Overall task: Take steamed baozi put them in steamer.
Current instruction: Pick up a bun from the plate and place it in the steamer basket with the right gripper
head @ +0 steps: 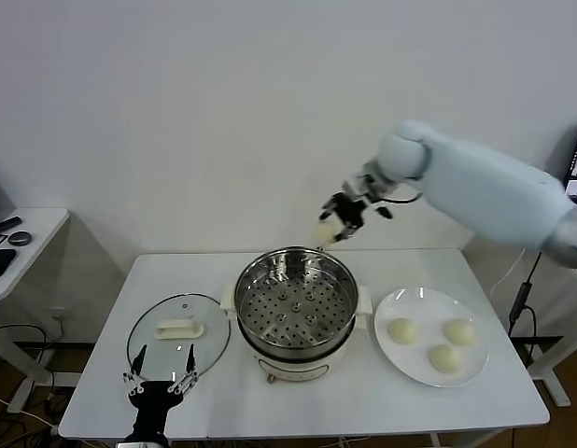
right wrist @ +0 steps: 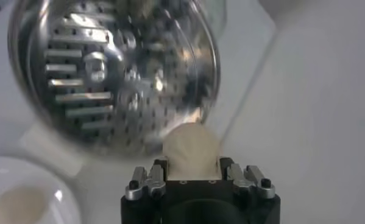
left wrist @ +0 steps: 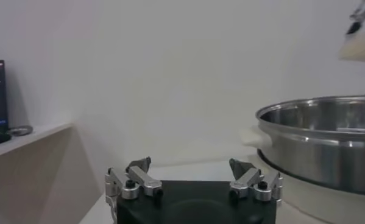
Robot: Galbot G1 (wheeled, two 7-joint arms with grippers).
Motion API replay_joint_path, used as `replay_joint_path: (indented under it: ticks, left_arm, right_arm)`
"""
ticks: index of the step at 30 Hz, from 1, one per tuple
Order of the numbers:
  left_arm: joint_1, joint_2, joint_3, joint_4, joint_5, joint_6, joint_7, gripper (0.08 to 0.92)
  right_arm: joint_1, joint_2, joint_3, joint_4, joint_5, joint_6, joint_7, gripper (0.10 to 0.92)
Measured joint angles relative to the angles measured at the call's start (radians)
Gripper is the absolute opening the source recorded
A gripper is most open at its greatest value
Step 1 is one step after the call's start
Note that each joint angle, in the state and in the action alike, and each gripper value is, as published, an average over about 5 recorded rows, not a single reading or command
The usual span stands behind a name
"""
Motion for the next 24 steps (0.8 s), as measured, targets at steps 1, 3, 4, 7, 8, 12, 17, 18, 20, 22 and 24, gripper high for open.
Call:
replay_joint_path:
  ticks: [1, 3, 4, 7, 8, 12, 17, 18, 20, 22, 24]
  left_arm:
    - [-0.001, -0.001, -0.002, 0.002, 0.0, 0.0, 0.0, 0.823]
    - [-0.001, -0.003, -0.004, 0.005, 0.0, -0.001, -0.001, 0.823]
    - [-0.001, -0.004, -0.005, 0.006, -0.001, -0.002, -0.001, 0.823]
    - [-0.001, -0.007, -0.008, 0.009, -0.001, -0.002, -0.002, 0.823]
    - [-0.002, -0.007, -0.009, 0.009, -0.001, -0.002, -0.002, 0.823]
    - [-0.005, -0.01, -0.012, 0.012, -0.001, -0.002, -0.003, 0.823]
    - [-0.006, -0.013, -0.011, 0.016, 0.0, -0.002, -0.003, 0.823]
    - [-0.007, -0.013, -0.011, 0.016, 0.0, -0.002, -0.003, 0.823]
    - [-0.008, -0.014, -0.011, 0.018, 0.0, -0.002, -0.003, 0.823]
    - [-0.009, -0.014, -0.011, 0.019, 0.0, -0.002, -0.003, 0.823]
    - [-0.01, -0.016, -0.011, 0.02, 0.0, -0.002, -0.004, 0.823]
  right_arm:
    - [0.002, 0.023, -0.012, -0.01, -0.005, 0.023, -0.001, 0.511]
    - [0.003, 0.064, -0.033, -0.03, -0.02, 0.07, -0.001, 0.514]
    - [0.002, 0.082, -0.043, -0.041, -0.03, 0.095, -0.001, 0.516]
    - [-0.006, 0.123, -0.067, -0.07, -0.068, 0.168, 0.002, 0.517]
    - [-0.01, 0.133, -0.073, -0.079, -0.083, 0.192, 0.004, 0.518]
    - [-0.034, 0.165, -0.092, -0.11, -0.146, 0.279, 0.017, 0.519]
    - [-0.07, 0.203, -0.095, -0.149, -0.238, 0.375, 0.045, 0.523]
    - [-0.078, 0.21, -0.094, -0.157, -0.258, 0.393, 0.052, 0.524]
    - [-0.092, 0.222, -0.09, -0.174, -0.294, 0.426, 0.065, 0.525]
    - [-0.105, 0.235, -0.085, -0.19, -0.329, 0.457, 0.078, 0.526]
    - [-0.117, 0.247, -0.08, -0.207, -0.362, 0.485, 0.09, 0.526]
